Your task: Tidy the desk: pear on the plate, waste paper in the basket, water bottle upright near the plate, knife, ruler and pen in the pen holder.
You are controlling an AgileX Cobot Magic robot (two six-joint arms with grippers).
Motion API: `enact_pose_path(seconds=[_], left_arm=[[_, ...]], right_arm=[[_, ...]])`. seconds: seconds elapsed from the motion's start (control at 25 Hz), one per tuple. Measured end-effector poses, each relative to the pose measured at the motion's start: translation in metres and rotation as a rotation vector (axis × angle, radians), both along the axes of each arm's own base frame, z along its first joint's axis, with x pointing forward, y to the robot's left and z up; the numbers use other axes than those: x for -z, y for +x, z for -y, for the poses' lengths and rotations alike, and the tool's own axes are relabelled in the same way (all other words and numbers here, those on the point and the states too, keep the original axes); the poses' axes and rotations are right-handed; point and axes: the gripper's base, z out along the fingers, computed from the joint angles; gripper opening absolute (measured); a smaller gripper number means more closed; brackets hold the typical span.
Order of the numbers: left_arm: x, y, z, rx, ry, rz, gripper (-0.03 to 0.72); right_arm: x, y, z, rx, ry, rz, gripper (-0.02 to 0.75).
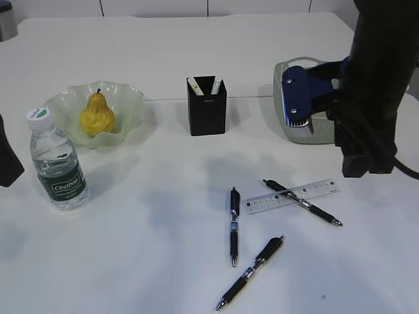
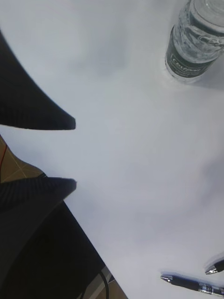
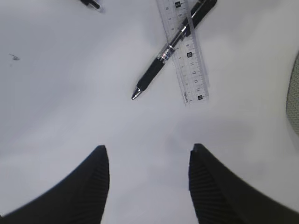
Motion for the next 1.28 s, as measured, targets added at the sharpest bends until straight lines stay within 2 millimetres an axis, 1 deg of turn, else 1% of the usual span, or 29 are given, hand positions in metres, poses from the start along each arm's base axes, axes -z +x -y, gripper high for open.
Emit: enact_pose_path(seconds=[0.24, 0.4, 0.48, 0.72, 0.92, 1.04, 1.28], left_arm=[[0.000, 0.000, 0.000, 0.000, 0.000, 0.000, 0.237], [0.000, 0.000, 0.000, 0.000, 0.000, 0.000, 0.237], [0.000, 0.000, 0.000, 0.000, 0.000, 0.000, 0.237], [0.000, 0.000, 0.000, 0.000, 0.000, 0.000, 0.237], [0.000, 0.000, 0.000, 0.000, 0.000, 0.000, 0.237], [0.000, 0.000, 0.000, 0.000, 0.000, 0.000, 0.237], [0.000, 0.000, 0.000, 0.000, 0.000, 0.000, 0.237]], right_arm=[[0.001, -0.002, -0.004, 0.024, 0.043, -0.014, 0.439], [0.000, -0.001, -0.002, 0.008, 0.024, -0.009, 0.439], [0.000, 0.001, 0.001, -0.021, -0.013, 0.004, 0.439], [-0.001, 0.004, 0.002, -0.038, -0.027, 0.042, 0.459], [-0.001, 0.004, 0.002, -0.039, -0.028, 0.043, 0.461], [0.000, 0.003, -0.002, -0.026, 0.021, 0.029, 0.460], [0.003, 0.006, -0.008, -0.020, 0.076, 0.044, 0.460]])
